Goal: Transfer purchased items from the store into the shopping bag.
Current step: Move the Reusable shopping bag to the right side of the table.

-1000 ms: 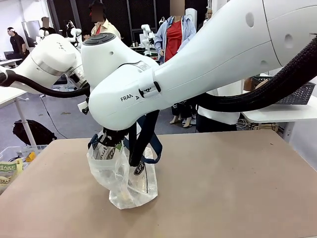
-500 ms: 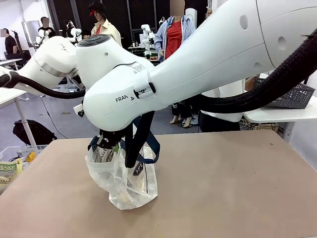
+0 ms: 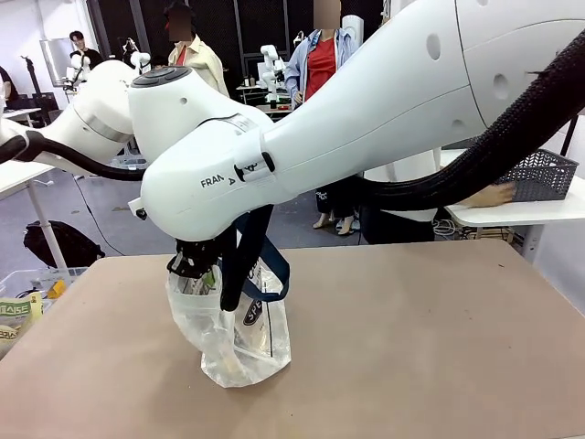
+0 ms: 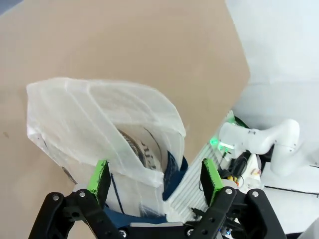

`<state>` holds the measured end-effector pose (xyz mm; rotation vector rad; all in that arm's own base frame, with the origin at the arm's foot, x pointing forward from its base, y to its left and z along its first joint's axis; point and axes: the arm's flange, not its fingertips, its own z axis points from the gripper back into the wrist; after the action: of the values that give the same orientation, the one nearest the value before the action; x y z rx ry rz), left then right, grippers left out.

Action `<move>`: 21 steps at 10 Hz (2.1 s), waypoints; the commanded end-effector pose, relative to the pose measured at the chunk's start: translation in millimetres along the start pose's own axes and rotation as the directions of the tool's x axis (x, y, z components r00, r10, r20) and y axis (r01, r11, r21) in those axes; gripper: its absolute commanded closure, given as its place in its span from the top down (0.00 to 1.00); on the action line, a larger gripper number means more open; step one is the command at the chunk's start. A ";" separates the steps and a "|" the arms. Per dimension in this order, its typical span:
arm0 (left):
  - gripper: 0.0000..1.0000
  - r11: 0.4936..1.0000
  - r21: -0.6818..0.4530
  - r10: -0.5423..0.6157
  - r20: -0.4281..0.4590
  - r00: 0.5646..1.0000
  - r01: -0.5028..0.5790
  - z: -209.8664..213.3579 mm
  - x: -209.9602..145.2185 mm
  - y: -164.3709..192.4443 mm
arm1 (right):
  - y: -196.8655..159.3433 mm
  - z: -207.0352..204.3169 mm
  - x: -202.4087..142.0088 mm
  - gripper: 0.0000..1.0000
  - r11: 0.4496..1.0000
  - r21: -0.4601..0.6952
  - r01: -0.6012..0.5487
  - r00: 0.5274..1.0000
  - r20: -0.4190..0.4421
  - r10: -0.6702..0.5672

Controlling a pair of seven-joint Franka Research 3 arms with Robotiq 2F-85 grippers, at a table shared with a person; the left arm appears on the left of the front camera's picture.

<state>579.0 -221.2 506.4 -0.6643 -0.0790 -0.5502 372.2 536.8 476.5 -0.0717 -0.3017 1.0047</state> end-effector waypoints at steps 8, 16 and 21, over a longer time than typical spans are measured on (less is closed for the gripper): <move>0.00 0.981 0.191 0.012 0.072 0.997 -0.026 -19.3 -3.2 -3.1 | 6.5 0.5 0.2 0.00 1.000 -0.025 -0.006 1.000 -0.002 0.006; 0.00 0.979 0.202 0.020 0.046 0.999 -0.029 -19.9 -0.9 -1.8 | 5.8 4.9 -2.7 0.04 0.998 -0.031 0.061 0.998 0.032 -0.060; 0.00 0.982 0.184 0.028 0.038 0.999 -0.034 -19.4 0.5 0.0 | 5.5 20.7 -14.2 1.00 0.992 -0.056 0.116 0.992 0.061 -0.113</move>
<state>578.8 -232.9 492.2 -0.4999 -0.1855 -0.5040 366.2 536.3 491.0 -0.0621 -0.3343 0.9117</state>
